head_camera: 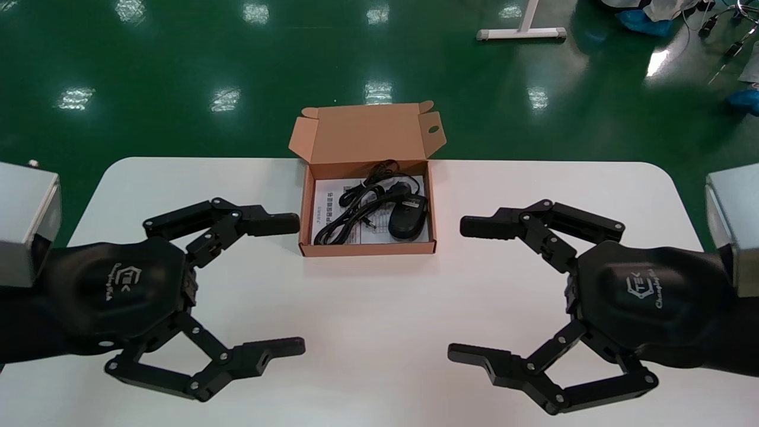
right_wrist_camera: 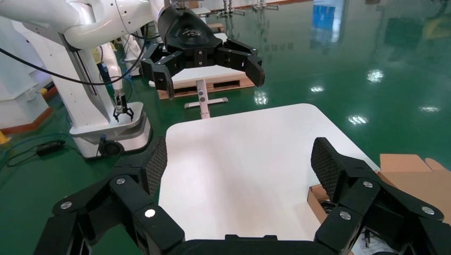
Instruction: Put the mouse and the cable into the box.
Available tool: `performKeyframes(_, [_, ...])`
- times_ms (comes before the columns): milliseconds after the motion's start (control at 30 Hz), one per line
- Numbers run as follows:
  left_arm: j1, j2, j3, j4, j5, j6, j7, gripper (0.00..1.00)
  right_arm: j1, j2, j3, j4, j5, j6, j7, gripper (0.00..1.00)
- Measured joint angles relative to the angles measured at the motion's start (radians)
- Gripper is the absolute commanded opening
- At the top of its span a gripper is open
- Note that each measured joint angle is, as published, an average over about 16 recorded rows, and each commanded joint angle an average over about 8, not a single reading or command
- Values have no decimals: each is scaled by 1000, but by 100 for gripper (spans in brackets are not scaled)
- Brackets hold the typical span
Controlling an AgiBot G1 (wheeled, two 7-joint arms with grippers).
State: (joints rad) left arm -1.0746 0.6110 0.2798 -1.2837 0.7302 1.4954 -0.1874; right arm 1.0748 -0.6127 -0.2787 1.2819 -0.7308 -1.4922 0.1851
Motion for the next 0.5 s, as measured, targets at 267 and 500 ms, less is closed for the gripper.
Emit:
performKeyframes(267, [0, 0, 0, 0, 0, 0, 0, 100, 0, 0, 0, 0, 0, 1, 0, 100])
performKeyframes(500, [0, 0, 0, 0, 0, 0, 0, 100, 0, -1, 0, -1, 0, 1, 0, 100])
